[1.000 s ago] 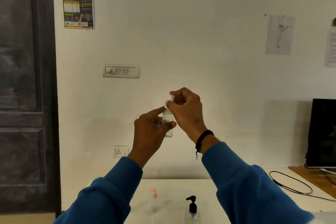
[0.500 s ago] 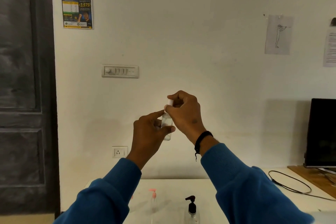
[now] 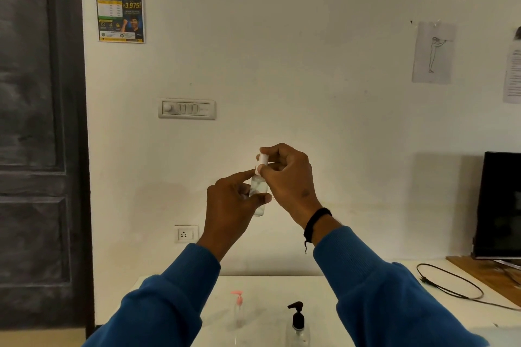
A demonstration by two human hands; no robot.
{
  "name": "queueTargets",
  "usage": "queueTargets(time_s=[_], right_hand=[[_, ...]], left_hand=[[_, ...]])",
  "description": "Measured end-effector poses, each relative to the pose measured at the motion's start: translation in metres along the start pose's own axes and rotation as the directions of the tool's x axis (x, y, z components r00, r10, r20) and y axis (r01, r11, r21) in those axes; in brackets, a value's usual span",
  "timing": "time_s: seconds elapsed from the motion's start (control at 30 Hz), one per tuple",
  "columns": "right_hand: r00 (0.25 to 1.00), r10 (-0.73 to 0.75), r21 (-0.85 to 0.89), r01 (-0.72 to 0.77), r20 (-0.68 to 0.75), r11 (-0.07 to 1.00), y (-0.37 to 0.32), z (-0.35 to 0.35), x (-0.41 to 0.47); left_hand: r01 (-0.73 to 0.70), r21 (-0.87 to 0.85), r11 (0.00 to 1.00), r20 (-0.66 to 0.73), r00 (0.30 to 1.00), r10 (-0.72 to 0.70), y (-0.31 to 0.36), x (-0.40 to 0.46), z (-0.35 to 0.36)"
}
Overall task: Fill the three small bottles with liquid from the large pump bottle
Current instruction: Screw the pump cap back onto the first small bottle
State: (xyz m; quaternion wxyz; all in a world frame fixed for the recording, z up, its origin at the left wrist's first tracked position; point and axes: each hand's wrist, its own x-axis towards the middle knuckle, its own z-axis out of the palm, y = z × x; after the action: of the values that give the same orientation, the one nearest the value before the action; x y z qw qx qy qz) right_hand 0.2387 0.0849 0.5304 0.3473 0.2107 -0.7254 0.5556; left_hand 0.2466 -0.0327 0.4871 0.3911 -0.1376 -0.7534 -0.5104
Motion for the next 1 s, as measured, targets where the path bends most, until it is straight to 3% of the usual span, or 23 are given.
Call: queueTargets(time_s=[0.27,0.43,0.53,0.77,1.0], right_hand=[[0.993,-0.063,-0.107,0.052,-0.096,0.993,0.001,0.006,0.0],[1.0,0.007,0.033,-0.007,0.02,0.999,0.001,0.005,0.0],[0.999,-0.016,0.015,0.015,0.034,1.0,0.0,0.003,0.002],[0.997,-0.043,-0.097,0.036,-0.069,0.995,0.0,0.008,0.006],[0.998,-0.009,-0.081,0.015,0.067,0.997,-0.001,0.012,0.017]], left_hand=[[-0.028,0.017,0.999,-0.012,1.0,0.028,0.0,-0.002,0.003],[-0.028,0.002,1.0,-0.037,0.999,0.028,-0.002,0.001,0.0],[-0.033,0.006,0.999,-0.056,0.998,0.033,-0.004,0.002,0.0],[-0.036,0.002,0.999,-0.054,0.998,0.036,0.0,0.004,0.005],[0.009,0.026,1.0,-0.073,0.997,-0.007,-0.003,0.011,0.004]])
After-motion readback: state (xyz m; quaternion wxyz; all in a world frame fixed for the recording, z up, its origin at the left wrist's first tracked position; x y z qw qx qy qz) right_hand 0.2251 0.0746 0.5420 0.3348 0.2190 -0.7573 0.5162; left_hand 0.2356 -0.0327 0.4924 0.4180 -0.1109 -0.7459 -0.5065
